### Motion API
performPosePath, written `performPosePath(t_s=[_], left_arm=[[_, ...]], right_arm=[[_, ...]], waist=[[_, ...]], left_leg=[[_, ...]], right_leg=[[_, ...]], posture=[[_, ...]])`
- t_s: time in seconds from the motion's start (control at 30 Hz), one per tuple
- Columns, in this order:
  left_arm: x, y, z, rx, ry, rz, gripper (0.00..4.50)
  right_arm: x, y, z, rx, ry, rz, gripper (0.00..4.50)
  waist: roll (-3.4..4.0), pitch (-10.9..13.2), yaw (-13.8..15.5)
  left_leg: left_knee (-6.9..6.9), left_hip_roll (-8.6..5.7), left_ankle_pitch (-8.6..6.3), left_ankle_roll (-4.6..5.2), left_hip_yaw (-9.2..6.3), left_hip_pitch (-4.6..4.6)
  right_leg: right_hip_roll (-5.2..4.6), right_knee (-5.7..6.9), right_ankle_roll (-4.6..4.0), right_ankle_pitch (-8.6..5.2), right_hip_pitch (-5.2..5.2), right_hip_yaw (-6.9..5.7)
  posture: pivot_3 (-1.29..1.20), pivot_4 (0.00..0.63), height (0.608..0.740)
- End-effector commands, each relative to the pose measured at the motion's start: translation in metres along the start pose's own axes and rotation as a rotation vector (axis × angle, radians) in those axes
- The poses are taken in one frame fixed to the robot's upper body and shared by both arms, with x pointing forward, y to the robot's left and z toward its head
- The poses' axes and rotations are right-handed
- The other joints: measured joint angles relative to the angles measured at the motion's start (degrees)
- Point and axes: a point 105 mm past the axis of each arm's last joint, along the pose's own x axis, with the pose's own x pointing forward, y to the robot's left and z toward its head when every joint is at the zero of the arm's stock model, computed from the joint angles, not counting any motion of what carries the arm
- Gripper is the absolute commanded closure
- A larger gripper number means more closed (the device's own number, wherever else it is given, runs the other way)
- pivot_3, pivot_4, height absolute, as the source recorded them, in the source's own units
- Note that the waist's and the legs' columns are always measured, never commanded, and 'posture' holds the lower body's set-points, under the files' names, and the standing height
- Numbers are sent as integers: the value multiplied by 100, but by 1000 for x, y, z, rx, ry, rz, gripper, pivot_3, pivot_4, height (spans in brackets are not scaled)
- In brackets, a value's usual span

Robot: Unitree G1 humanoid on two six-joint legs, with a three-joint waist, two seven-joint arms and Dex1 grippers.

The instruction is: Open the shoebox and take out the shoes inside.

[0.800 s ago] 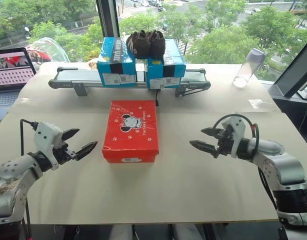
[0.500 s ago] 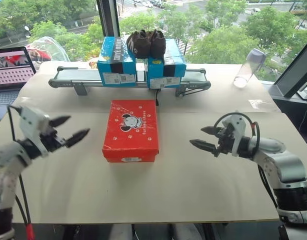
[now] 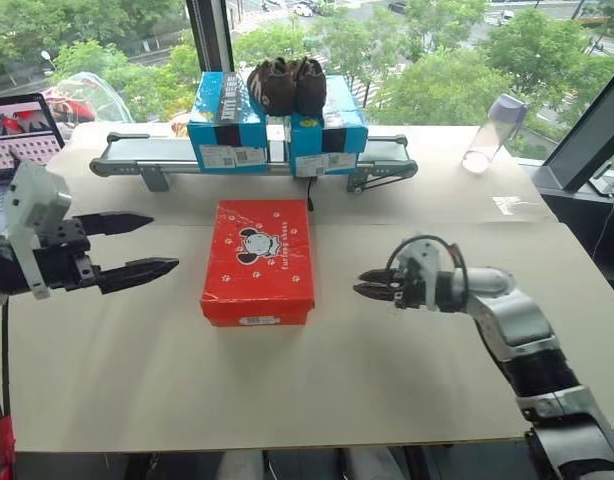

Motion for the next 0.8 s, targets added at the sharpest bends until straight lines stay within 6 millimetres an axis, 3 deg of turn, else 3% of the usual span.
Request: performPosePath(t_s=[0.03, 0.3, 0.47, 0.67, 0.8], left_arm=[[-5, -5, 13, 53, 1, 4, 0], [-13, -2, 7, 49, 48, 69, 0], [-29, 20, 2, 55, 56, 214, 0], [-40, 24, 0, 64, 50, 273, 0], [-39, 34, -20, 89, 57, 341, 0]], right_arm=[[7, -6, 9, -58, -24, 13, 4444], [34, 1, 17, -111, -46, 108, 4489], [44, 7, 38, -104, -113, 165, 4489], [47, 8, 69, -92, -189, 201, 4489], [48, 6, 56, -117, -124, 196, 4489]], waist=[[0, 1, 3], [0, 4, -11], [2, 6, -5], [2, 7, -6], [2, 7, -2]], left_leg=[[0, -1, 0, 0, 0, 0], [0, 0, 0, 0, 0, 0], [0, 2, 0, 0, -1, 1], [0, 1, 0, -1, -1, 1], [-1, 2, 0, -1, -1, 3]], right_leg=[[-1, 0, -3, 2, 0, 0], [1, 3, -9, 5, -1, -1], [2, 6, -12, 7, -3, -1], [1, 7, -13, 8, -3, -2], [1, 10, -15, 9, -4, -3]], posture=[[0, 150, 740], [0, 150, 740], [0, 150, 740], [0, 150, 740], [0, 150, 740]])
